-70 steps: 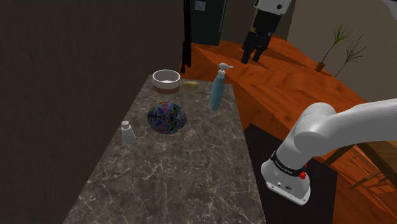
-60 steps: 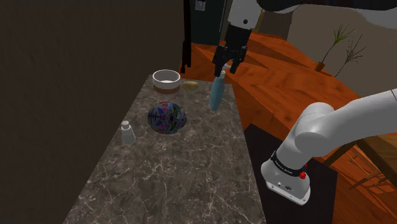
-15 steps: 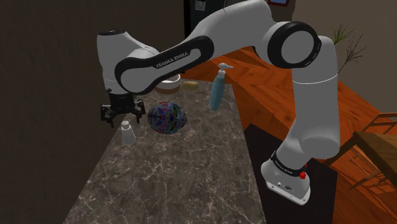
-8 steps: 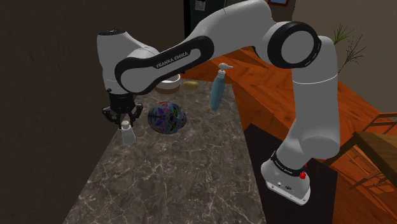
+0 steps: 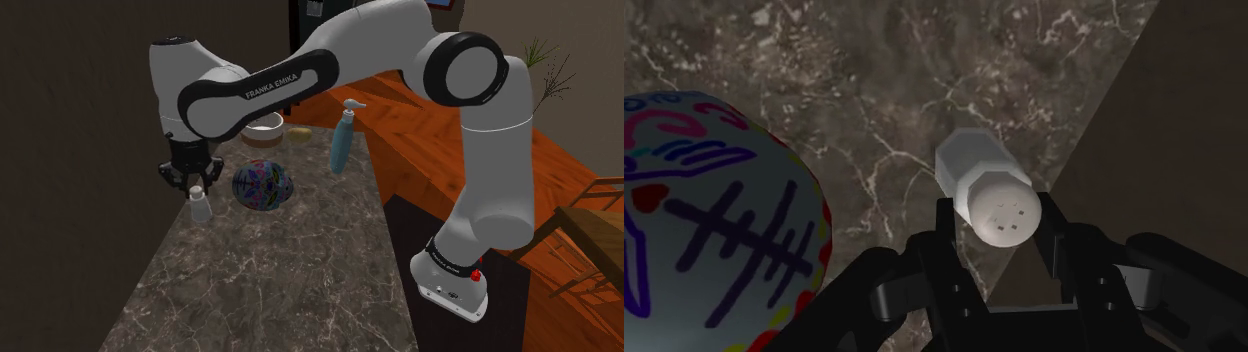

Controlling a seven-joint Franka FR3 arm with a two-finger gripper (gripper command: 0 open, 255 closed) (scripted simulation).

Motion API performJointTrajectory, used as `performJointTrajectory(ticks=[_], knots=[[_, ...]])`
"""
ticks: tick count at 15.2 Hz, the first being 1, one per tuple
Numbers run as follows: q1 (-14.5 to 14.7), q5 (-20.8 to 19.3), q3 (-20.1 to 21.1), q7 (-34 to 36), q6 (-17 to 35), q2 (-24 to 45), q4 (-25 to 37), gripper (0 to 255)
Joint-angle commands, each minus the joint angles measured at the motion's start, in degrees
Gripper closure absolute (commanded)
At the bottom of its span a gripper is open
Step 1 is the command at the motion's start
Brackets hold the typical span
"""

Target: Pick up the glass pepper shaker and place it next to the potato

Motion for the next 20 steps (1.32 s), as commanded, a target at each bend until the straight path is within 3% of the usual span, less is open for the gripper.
performJointTrajectory(ticks=[1,20], knots=[[-0.06,0.26,0.15,-0.12,-1.25,-0.53,0.76,255],[0.6,1.52,1.0,-0.68,-14.68,-2.84,12.15,255]])
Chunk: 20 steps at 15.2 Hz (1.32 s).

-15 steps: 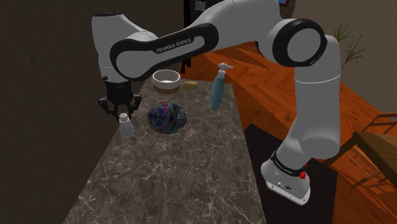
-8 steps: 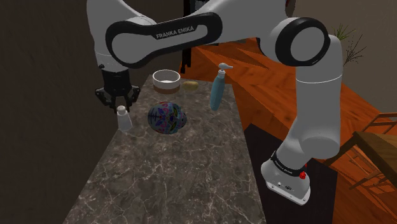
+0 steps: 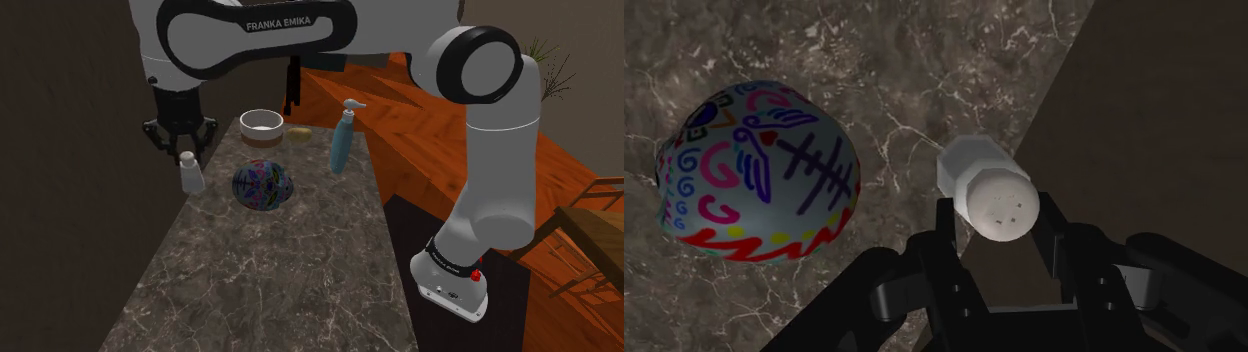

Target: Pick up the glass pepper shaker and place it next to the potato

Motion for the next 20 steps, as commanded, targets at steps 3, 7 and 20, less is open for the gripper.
performJointTrajectory(ticks=[3,7,20], knots=[[0.34,0.03,0.07,-0.07,-3.13,0.07,3.21,255],[0.9,-0.11,0.11,-0.04,-6.47,0.51,7.02,255],[-10.88,7.17,-1.4,-11.7,-2.72,-14.88,-11.36,255]])
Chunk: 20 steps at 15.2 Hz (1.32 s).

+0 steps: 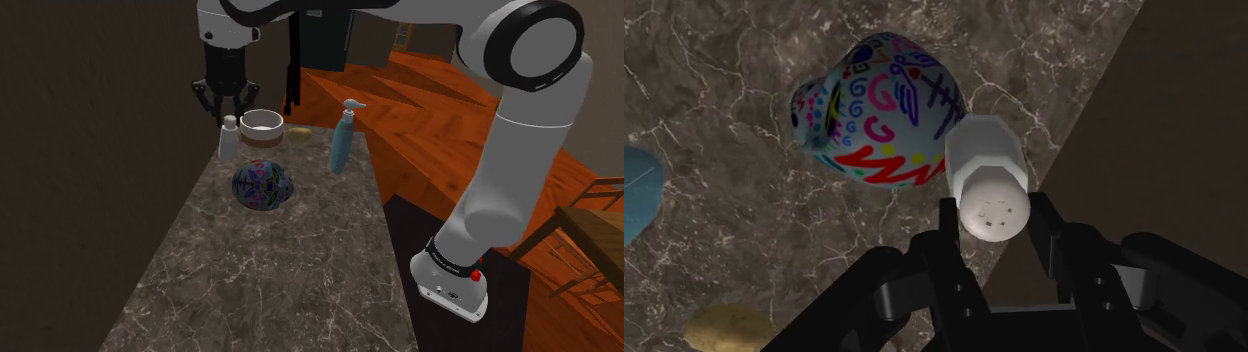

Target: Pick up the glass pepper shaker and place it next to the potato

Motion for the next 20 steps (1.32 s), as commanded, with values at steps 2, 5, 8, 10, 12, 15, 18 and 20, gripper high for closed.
performJointTrajectory(ticks=[2,5,8,10,12,15,18,20], knots=[[-3.09,1.88,-1.25,-4.42,1.06,-3.53,-4.45,255],[-5.84,3.65,-2.82,-8.89,1.74,-7.12,-8.66,255],[-8.28,5.03,-4.64,-13.37,2.1,-10.14,-12.09,255],[-9.78,5.73,-5.97,-16.33,2.21,-11.83,-13.98,255],[-11.2,6.27,-7.35,-19.25,2.23,-13.28,-15.59,255],[-13.25,6.79,-9.5,-23.58,2.13,-14.98,-17.46,255],[-15.22,7.03,-11.7,-27.81,1.92,-16.14,-18.72,255],[-16.52,7.07,-13.18,-30.59,1.73,-16.62,-19.22,255]])
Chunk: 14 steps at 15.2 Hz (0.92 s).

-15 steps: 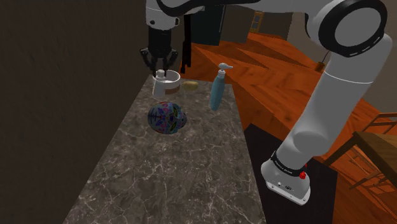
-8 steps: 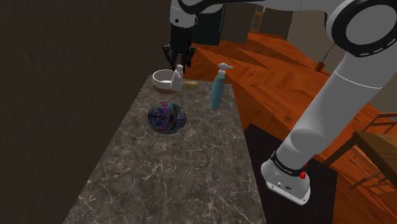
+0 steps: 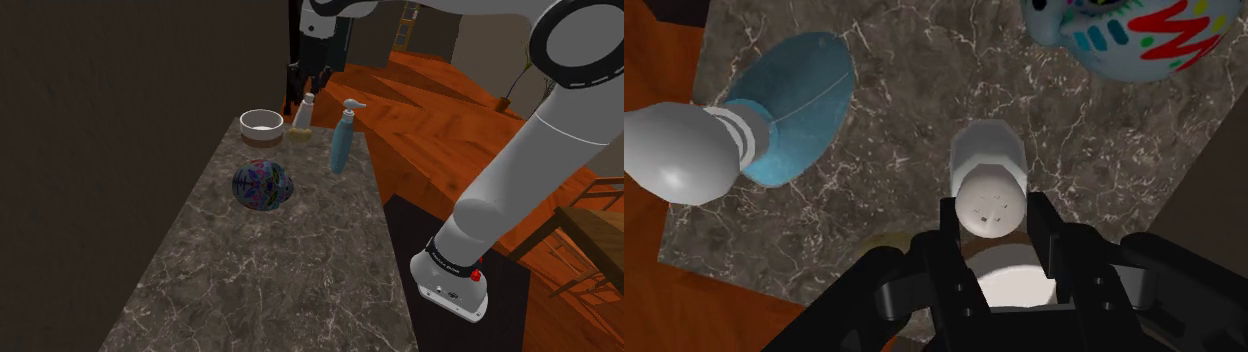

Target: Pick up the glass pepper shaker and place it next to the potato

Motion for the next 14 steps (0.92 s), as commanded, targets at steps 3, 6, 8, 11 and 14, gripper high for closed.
performJointTrajectory(ticks=[3,6,8,11,14], knots=[[-2.76,-0.09,-3.19,-6.01,-0.42,-0.42,-0.45,255],[-4.66,-0.3,-5.39,-10.03,-0.84,-0.17,-0.11,255],[-5.93,-0.47,-6.83,-12.67,-1.17,0.27,0.45,255],[-7.84,-0.73,-8.92,-16.59,-1.73,1.36,1.79,255],[-9.75,-0.94,-10.94,-20.43,-2.4,2.94,3.75,255]])
